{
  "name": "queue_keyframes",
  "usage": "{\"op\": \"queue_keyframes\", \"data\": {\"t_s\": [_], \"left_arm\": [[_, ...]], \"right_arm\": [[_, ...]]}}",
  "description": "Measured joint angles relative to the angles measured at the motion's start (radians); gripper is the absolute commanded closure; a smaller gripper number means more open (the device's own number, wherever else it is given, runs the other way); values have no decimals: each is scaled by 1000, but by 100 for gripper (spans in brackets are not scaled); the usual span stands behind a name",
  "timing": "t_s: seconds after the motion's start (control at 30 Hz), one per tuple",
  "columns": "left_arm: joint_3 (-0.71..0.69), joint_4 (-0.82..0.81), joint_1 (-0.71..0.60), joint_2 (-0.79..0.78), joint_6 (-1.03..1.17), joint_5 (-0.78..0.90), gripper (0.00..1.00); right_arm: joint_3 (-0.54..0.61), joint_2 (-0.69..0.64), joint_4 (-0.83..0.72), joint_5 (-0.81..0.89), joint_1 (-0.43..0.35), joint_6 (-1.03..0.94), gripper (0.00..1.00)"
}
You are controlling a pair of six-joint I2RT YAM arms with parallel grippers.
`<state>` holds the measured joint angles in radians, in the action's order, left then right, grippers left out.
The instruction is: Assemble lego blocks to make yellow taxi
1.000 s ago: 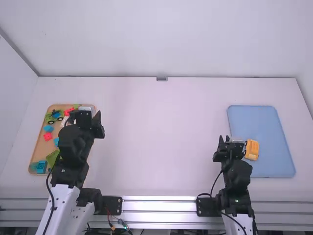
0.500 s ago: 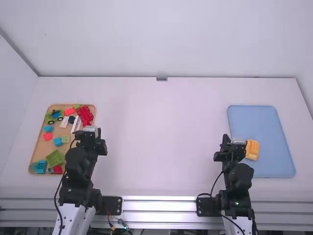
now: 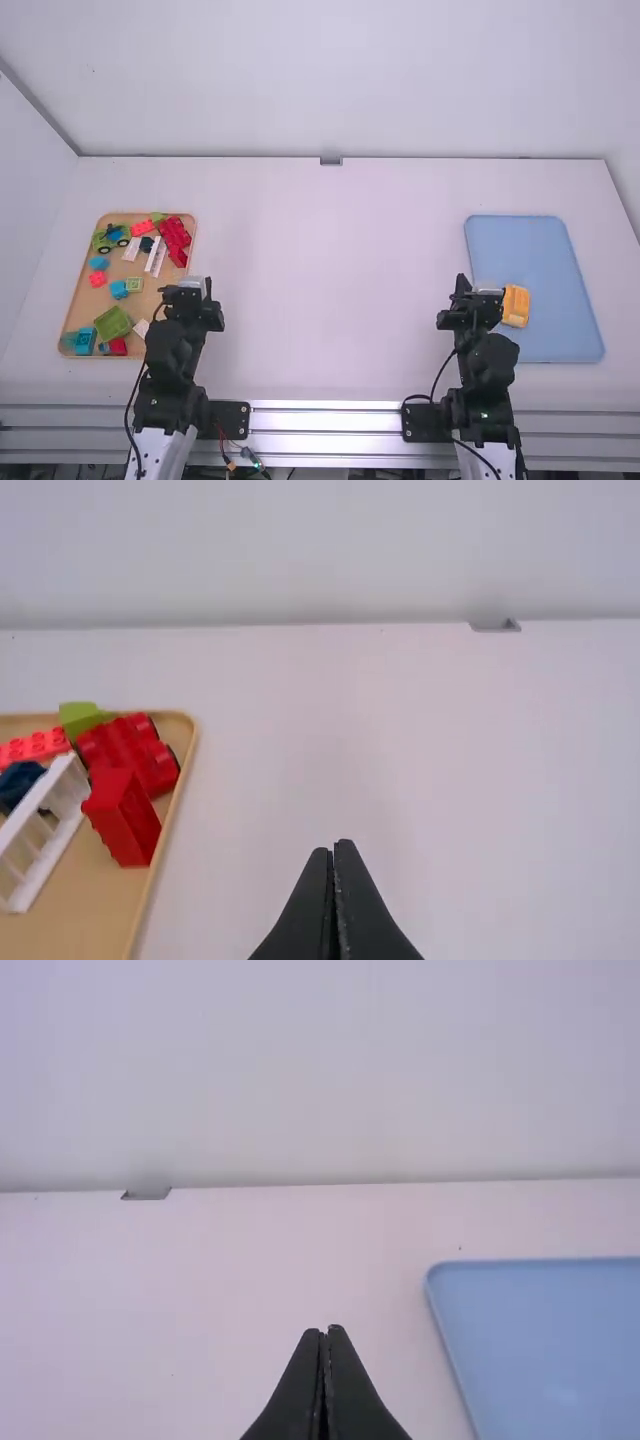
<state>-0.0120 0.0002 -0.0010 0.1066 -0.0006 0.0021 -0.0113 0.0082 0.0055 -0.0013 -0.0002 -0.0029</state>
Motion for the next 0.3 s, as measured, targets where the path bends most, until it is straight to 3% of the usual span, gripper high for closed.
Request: {"op": "queue_keyframes", "data": {"t_s": [0.3], "left_arm": [[0, 0, 0, -89, 0, 0, 100]], "right_arm": [[0, 0, -1, 0, 0, 0, 100]]}}
